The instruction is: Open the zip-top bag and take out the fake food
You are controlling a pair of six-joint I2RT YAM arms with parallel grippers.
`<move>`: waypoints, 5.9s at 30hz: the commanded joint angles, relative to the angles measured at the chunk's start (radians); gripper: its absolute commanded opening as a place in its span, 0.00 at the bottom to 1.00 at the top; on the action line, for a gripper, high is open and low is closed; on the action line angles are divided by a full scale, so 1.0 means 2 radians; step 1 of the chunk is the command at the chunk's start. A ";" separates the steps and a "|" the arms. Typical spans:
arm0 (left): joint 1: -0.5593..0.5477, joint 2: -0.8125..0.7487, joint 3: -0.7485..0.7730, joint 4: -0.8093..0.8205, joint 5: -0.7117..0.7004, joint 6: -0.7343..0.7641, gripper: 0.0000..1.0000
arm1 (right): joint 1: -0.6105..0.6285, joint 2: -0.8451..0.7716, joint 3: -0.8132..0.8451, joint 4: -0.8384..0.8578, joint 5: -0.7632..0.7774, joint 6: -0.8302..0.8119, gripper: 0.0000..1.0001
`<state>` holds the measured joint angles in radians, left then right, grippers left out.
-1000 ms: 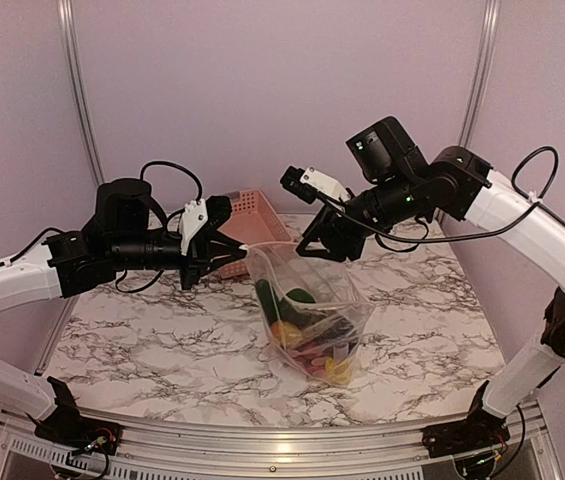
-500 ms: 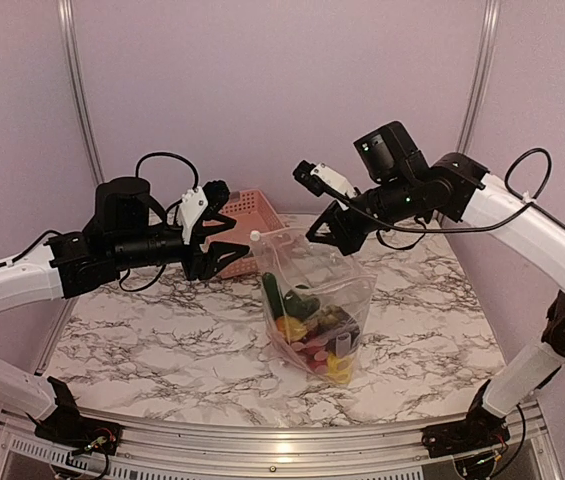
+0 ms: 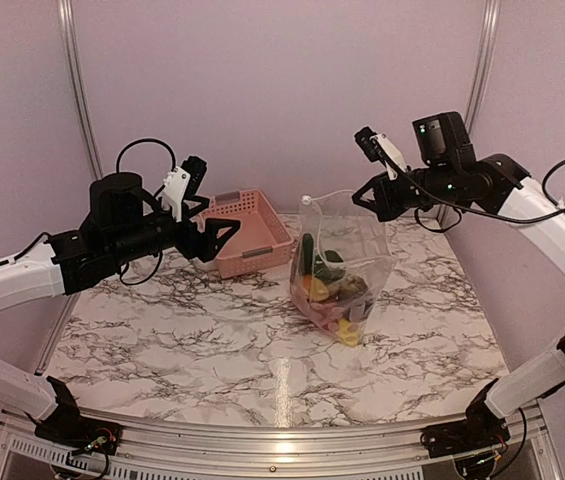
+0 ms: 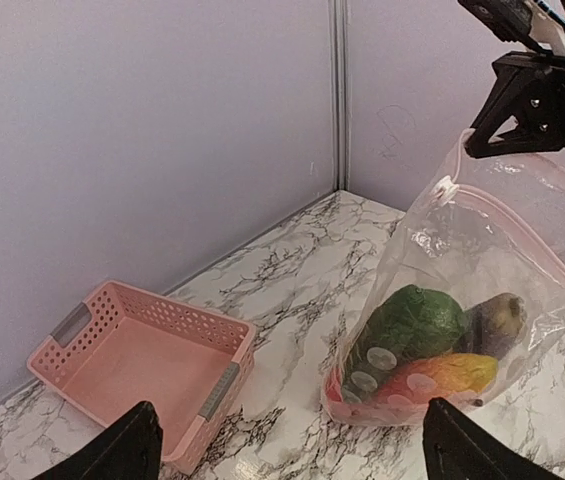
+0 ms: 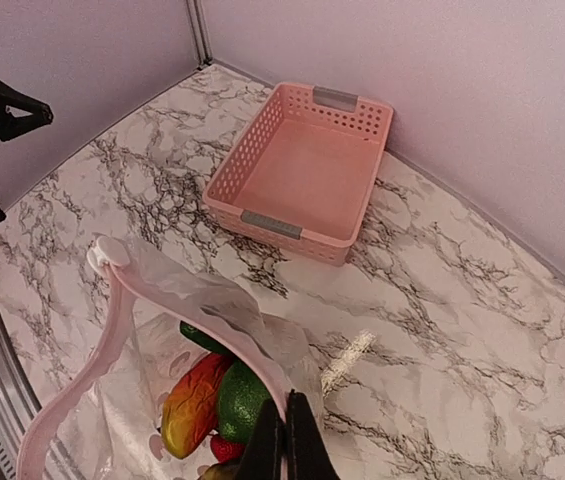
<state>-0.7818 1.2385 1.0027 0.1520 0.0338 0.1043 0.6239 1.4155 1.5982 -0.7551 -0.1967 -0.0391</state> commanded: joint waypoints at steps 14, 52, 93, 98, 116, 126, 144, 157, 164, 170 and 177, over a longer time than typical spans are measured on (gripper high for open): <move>0.038 0.063 0.011 -0.017 -0.077 -0.217 0.99 | -0.071 -0.011 -0.085 0.116 0.058 0.040 0.00; -0.001 0.184 -0.056 0.156 0.072 -0.355 0.79 | 0.007 0.123 -0.191 0.355 -0.129 0.144 0.00; 0.017 0.197 -0.183 0.283 0.074 -0.414 0.37 | 0.054 0.173 -0.226 0.431 -0.156 0.180 0.00; -0.003 0.157 -0.211 0.326 0.072 -0.366 0.45 | 0.055 0.183 -0.219 0.432 -0.161 0.179 0.00; -0.041 0.328 -0.115 0.438 0.085 -0.312 0.42 | 0.073 0.137 -0.209 0.407 -0.155 0.185 0.00; -0.041 0.376 -0.092 0.468 0.064 -0.375 0.41 | 0.096 0.152 -0.193 0.435 -0.175 0.211 0.00; -0.040 0.454 -0.041 0.521 0.070 -0.429 0.52 | 0.100 0.160 -0.186 0.424 -0.123 0.206 0.00; -0.044 0.511 0.030 0.494 0.092 -0.447 0.74 | 0.100 0.162 -0.199 0.424 -0.105 0.205 0.00; -0.045 0.527 0.054 0.479 0.101 -0.446 0.64 | 0.100 0.162 -0.206 0.421 -0.096 0.202 0.00; -0.044 0.498 0.023 0.499 0.094 -0.446 0.40 | 0.097 0.157 -0.216 0.420 -0.089 0.200 0.00; -0.041 0.449 -0.022 0.495 0.082 -0.438 0.23 | 0.088 0.146 -0.227 0.425 -0.090 0.199 0.00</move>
<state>-0.8665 2.2150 1.0046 1.1530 0.2100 -0.7921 0.8089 1.7317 1.1519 0.0780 -0.3859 0.3664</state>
